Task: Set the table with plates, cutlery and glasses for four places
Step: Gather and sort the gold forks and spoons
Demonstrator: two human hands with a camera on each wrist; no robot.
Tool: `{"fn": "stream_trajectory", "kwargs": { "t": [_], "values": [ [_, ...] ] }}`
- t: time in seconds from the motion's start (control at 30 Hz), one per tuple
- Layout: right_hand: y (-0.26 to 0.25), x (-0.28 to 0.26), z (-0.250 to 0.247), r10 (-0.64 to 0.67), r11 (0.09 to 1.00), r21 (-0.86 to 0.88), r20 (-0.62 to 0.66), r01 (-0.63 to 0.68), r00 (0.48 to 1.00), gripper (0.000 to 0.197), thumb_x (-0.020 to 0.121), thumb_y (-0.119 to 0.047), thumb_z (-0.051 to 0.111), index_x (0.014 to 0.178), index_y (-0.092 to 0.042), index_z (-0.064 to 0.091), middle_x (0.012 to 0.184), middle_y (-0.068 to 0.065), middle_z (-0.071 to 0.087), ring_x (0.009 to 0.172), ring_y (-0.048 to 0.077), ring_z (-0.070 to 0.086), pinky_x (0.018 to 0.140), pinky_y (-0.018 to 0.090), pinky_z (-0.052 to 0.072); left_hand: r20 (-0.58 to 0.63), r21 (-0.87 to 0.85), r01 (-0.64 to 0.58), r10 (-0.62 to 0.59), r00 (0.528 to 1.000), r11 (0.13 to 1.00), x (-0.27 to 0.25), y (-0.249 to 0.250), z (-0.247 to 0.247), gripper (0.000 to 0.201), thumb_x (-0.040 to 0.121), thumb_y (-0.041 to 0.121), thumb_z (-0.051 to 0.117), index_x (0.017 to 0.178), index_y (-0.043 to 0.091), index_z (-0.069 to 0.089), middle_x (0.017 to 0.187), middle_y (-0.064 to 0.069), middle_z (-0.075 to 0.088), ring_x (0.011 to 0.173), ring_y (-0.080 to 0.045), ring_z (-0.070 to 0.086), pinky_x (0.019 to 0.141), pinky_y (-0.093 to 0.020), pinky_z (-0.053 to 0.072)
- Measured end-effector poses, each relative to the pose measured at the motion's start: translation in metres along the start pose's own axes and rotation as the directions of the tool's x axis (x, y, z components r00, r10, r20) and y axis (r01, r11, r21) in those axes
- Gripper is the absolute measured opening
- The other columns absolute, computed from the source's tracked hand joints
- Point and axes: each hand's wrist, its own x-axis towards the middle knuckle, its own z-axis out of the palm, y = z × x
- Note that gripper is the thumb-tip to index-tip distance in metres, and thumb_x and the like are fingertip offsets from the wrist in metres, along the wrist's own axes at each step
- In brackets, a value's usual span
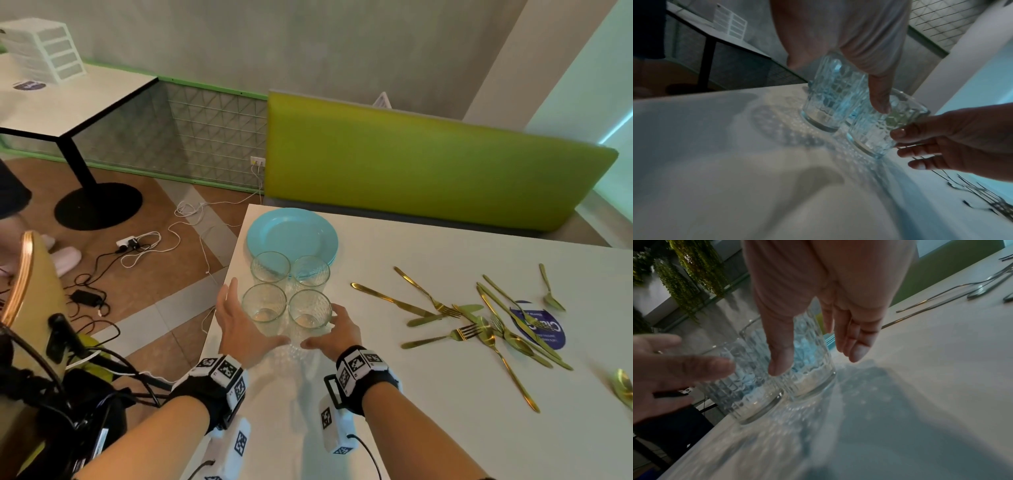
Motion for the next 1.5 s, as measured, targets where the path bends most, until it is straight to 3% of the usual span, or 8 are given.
{"fn": "stream_trajectory", "kwargs": {
  "t": [0.2,0.3,0.43,0.5,0.63,0.9,1.3,1.5],
  "values": [
    [-0.006,-0.015,-0.036,0.038,0.999,-0.036,-0.04,-0.04,0.998,0.096,0.067,-0.018,0.084,0.145,-0.02,0.028,0.14,0.01,0.048,0.128,0.023,0.048,0.104,0.031,0.042,0.013,0.06,-0.236,0.236,0.972,0.97,-0.005,0.038,-0.009,0.146,0.037,0.052,0.089,0.148,0.007,0.006,0.154,-0.017,0.001,0.144,-0.03,0.002,0.118,-0.039,0.01],
    [-0.009,-0.021,-0.066,0.043,0.999,-0.019,-0.098,-0.045,0.994,0.089,0.068,-0.015,0.083,0.142,-0.019,0.034,0.137,0.009,0.051,0.125,0.022,0.05,0.103,0.031,0.043,-0.05,0.002,-0.352,0.352,0.935,0.936,-0.007,0.065,0.002,0.129,0.046,0.073,0.063,0.146,0.005,0.017,0.151,-0.018,0.013,0.141,-0.025,0.009,0.116,-0.036,0.011],
    [-0.001,-0.026,-0.105,0.059,0.998,-0.013,-0.167,-0.062,0.984,0.079,0.07,-0.013,0.082,0.137,-0.016,0.041,0.13,0.011,0.056,0.116,0.024,0.058,0.098,0.036,0.05,-0.14,-0.035,-0.491,0.482,0.865,0.87,-0.004,0.106,0.031,0.085,0.067,0.057,0.053,0.134,0.013,0.023,0.139,-0.026,0.035,0.129,-0.025,0.023,0.11,-0.037,0.022],
    [0.011,-0.028,-0.127,0.084,0.996,0.009,-0.201,-0.084,0.976,0.073,0.071,-0.012,0.081,0.134,-0.014,0.045,0.128,0.011,0.057,0.111,0.024,0.06,0.095,0.033,0.051,-0.139,-0.043,-0.52,0.511,0.849,0.853,-0.002,0.126,0.051,0.074,0.073,0.042,0.054,0.131,0.003,0.03,0.131,-0.029,0.042,0.122,-0.031,0.03,0.105,-0.038,0.025],
    [0.045,-0.03,-0.175,0.12,0.988,-0.058,-0.266,-0.14,0.956,0.06,0.078,-0.019,0.074,0.132,-0.012,0.048,0.125,0.008,0.06,0.108,0.017,0.058,0.087,0.023,0.045,0.059,-0.076,-0.495,0.5,0.864,0.865,-0.002,0.167,0.098,0.057,0.08,0.01,0.062,0.132,-0.002,0.042,0.132,-0.019,0.044,0.123,-0.033,0.039,0.106,-0.035,0.031],
    [0.122,-0.007,-0.263,0.242,0.959,-0.044,-0.387,-0.28,0.89,0.042,0.081,-0.027,0.071,0.118,-0.011,0.061,0.116,0.006,0.066,0.108,0.021,0.06,0.093,0.028,0.047,0.518,0.196,-0.405,0.256,0.816,0.893,0.022,0.216,0.204,0.043,0.091,0.012,0.049,0.133,0.018,0.042,0.139,-0.007,0.039,0.131,-0.023,0.033,0.097,-0.029,0.039],
    [0.167,0.047,-0.298,0.245,0.965,-0.009,-0.315,-0.261,0.917,0.012,0.083,-0.026,0.069,0.089,-0.016,0.064,0.075,-0.008,0.057,0.074,0.008,0.053,0.055,0.012,0.036,0.696,0.496,-0.491,0.01,0.718,0.716,0.072,0.214,0.287,0.05,0.093,0.003,0.037,0.14,0.019,0.041,0.141,-0.011,0.035,0.131,-0.027,0.039,0.103,-0.032,0.043],
    [0.16,0.057,-0.267,0.212,0.974,-0.028,-0.256,-0.227,0.943,0.015,0.082,-0.029,0.068,0.074,-0.024,0.057,0.072,-0.01,0.054,0.067,0.002,0.049,0.06,0.013,0.039,0.728,0.538,-0.623,0.059,0.683,0.567,0.083,0.201,0.291,0.044,0.095,0.004,0.032,0.13,0.019,0.053,0.134,-0.009,0.041,0.127,-0.025,0.039,0.099,-0.033,0.04]
  ]
}}
